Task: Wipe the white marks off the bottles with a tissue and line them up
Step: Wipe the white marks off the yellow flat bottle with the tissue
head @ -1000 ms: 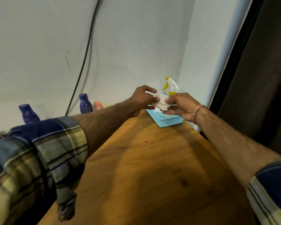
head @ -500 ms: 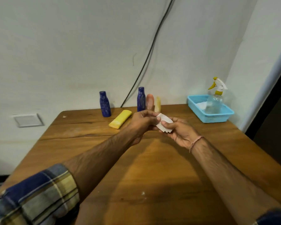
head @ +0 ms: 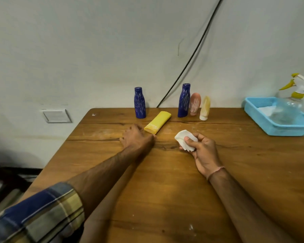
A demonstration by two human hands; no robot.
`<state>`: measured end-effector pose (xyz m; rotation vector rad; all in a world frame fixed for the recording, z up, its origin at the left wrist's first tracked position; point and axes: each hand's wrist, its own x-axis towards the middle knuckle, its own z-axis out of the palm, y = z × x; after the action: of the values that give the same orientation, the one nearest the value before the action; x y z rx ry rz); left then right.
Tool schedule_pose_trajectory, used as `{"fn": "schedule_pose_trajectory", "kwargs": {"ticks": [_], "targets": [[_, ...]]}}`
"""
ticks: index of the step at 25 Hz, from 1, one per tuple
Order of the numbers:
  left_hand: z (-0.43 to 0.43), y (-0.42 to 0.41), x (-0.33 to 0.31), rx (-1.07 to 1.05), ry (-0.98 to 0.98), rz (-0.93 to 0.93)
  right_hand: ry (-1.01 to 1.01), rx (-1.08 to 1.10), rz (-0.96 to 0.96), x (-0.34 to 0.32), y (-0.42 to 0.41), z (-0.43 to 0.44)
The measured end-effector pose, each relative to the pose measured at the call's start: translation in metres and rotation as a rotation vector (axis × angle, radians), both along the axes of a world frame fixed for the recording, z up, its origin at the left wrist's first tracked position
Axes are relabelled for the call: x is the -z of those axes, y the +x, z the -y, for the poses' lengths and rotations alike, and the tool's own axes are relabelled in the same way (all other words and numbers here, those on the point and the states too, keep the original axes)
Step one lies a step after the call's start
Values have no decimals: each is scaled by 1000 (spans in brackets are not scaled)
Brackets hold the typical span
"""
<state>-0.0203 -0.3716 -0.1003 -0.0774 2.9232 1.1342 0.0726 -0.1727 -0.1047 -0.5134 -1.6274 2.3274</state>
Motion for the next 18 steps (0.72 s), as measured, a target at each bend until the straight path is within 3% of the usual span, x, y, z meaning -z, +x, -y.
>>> {"fn": "schedule_pose_trajectory", "kwargs": {"ticks": [3,9,11,15,18], "targets": [[-11,-22,4,-30,-183,11,22,-9,-23,3,2,-3],[-22,-34,10,-56,-259,-21,42,-48,-34,6,0,-3],[-21,-34,9,-54,-200,-52,32,-43,-39,7,0,-3],[-2,-20,-6,11,121,-197,-55,-38,-63,4,5,-5],[18,1,-38,152,181,-333,-70,-39,-70,2,6,-5]]}}
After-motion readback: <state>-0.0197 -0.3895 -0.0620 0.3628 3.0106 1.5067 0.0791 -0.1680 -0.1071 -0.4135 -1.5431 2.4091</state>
